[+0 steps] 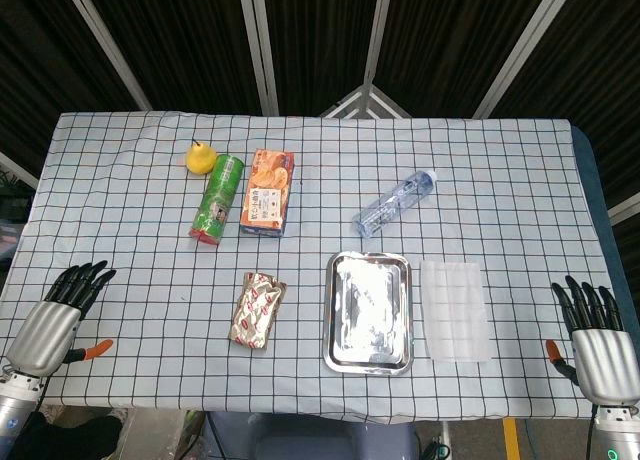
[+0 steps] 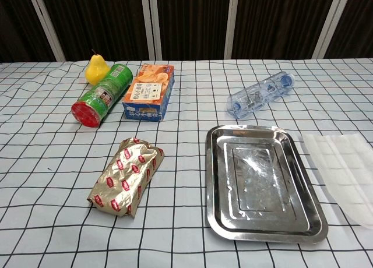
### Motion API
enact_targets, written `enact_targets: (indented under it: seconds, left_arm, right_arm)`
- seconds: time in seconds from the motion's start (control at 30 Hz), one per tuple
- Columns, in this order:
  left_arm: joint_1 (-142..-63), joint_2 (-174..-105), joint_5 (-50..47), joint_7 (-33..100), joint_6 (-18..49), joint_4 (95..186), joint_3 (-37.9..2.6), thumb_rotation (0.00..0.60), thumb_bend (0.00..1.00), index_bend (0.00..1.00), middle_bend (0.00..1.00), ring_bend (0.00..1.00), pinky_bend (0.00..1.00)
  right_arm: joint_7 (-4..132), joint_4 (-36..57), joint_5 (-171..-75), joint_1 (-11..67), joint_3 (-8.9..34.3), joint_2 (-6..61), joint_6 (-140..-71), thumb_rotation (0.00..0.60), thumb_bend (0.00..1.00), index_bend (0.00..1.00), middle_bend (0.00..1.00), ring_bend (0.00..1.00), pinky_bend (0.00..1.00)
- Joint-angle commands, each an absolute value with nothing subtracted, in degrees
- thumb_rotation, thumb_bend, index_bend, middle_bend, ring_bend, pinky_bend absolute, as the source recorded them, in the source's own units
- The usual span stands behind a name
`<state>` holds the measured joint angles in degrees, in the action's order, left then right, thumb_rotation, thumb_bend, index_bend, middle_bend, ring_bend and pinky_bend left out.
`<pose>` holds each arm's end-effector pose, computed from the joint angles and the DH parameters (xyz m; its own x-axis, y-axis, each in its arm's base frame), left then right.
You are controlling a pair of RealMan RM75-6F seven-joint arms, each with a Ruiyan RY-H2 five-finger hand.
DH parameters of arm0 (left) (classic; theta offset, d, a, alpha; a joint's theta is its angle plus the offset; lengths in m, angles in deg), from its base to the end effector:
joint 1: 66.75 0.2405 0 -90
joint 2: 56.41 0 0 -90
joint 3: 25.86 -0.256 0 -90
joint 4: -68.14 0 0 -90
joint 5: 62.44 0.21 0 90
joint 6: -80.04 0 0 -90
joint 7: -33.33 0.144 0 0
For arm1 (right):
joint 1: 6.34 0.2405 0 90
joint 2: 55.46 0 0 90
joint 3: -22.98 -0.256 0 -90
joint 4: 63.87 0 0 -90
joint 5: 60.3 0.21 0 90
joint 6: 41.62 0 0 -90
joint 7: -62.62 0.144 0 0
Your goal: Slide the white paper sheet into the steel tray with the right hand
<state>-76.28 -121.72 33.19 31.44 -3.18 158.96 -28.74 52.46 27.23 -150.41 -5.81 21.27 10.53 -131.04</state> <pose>-0.2885 0.1810 0.1279 0.4021 0.1052 0.9095 0.8972 -0.2436 -0.3685 -0.3127 -0.1531 0.1538 0.5454 0.0249 0.8378 -0.8380 -0.0067 0.5457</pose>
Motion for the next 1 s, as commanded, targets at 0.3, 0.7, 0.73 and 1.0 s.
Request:
enact_targets:
  seconds: [0.3, 0.7, 0.73, 1.0]
  left_arm:
    - [-76.2, -121.7, 33.3, 31.5, -3.3, 159.0, -28.8, 0.600, 0.01, 0.00, 0.00, 0.00, 0.00]
    - [-76.4, -121.8, 33.1, 31.5, -2.9, 158.9, -28.7, 0.600, 0.01, 0.00, 0.00, 0.00, 0.00]
    - [-76.4, -121.8, 33.0, 31.5, -2.8, 158.9, -28.7, 0.600, 0.01, 0.00, 0.00, 0.00, 0.00]
    - [-76.4, -121.8, 33.2, 31.9, -2.9, 159.1, -28.7, 0.600, 0.01, 0.00, 0.00, 0.00, 0.00]
  right_arm:
    - [52.8, 27.2, -151.3, -5.8, 21.7, 10.5, -131.2, 0.600, 0.40, 0.00, 0.00, 0.00, 0.00]
    - [49.6, 25.7, -157.2, -3.9, 25.2, 12.3, -127.2, 0.600, 0.40, 0.02, 0.00, 0.00, 0.00]
    - [49.3, 25.9, -157.0, -3.8, 25.4, 12.6, -126.7, 0.600, 0.40, 0.03, 0.00, 0.00, 0.00]
    - [45.2, 24.5, -156.6, -2.4, 25.9, 17.4, -122.5, 0.600, 0.40, 0.04, 0.00, 0.00, 0.00]
